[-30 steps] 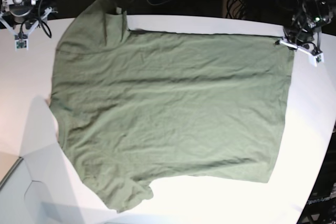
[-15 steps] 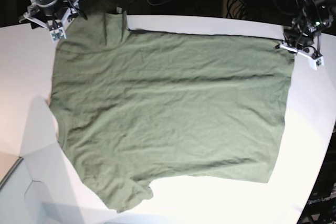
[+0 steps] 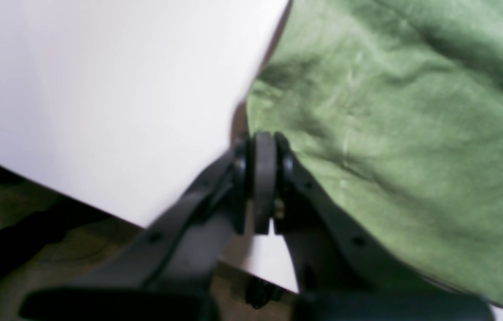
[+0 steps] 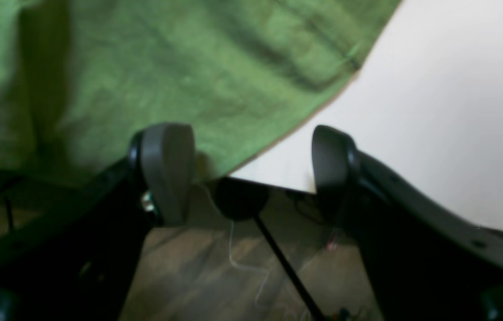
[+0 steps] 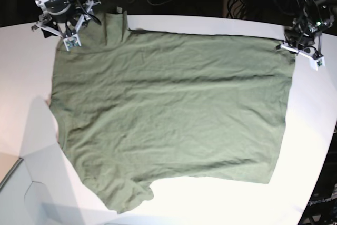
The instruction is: Layout the t-shirt on the table in an organized manner, then fold the t-shirt properly
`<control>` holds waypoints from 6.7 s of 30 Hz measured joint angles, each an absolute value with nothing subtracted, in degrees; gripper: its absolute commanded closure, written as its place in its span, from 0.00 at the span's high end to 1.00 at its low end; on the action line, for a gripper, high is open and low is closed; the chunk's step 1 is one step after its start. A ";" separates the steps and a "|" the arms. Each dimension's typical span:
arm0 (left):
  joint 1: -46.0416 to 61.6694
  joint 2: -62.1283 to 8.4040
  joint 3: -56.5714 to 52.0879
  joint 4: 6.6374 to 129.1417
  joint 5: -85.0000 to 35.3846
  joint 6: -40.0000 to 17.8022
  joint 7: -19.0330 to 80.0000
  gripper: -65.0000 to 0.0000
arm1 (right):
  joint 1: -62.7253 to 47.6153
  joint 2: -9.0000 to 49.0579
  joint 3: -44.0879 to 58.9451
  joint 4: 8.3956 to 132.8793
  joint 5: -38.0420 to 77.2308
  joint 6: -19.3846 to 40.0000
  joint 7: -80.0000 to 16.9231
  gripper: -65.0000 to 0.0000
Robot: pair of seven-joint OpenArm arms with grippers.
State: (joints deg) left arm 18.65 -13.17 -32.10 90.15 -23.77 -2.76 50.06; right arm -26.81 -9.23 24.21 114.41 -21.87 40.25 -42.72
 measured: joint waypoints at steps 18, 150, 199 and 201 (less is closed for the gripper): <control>18.63 -13.17 -32.10 90.15 -23.79 -2.76 50.06 0.00 | -25.89 -9.21 24.29 114.39 -17.72 40.23 -49.78 0.64; -6.11 -12.25 -33.26 79.68 -23.35 -2.59 50.28 0.00 | 12.80 0.64 23.88 84.05 -8.56 40.23 -46.48 0.00; 2.33 -10.96 -33.39 88.77 -25.69 -2.13 50.26 0.40 | 10.66 0.69 31.03 84.88 -8.75 40.23 -46.76 0.59; 3.42 -11.11 -33.43 87.90 -25.98 -2.13 50.09 0.40 | 9.82 0.60 30.96 85.84 -8.69 40.23 -46.70 0.59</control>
State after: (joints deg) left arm 3.42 -11.11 -33.43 87.90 -25.98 -2.13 50.09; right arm 9.82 0.60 30.96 85.84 -8.69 40.23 -46.70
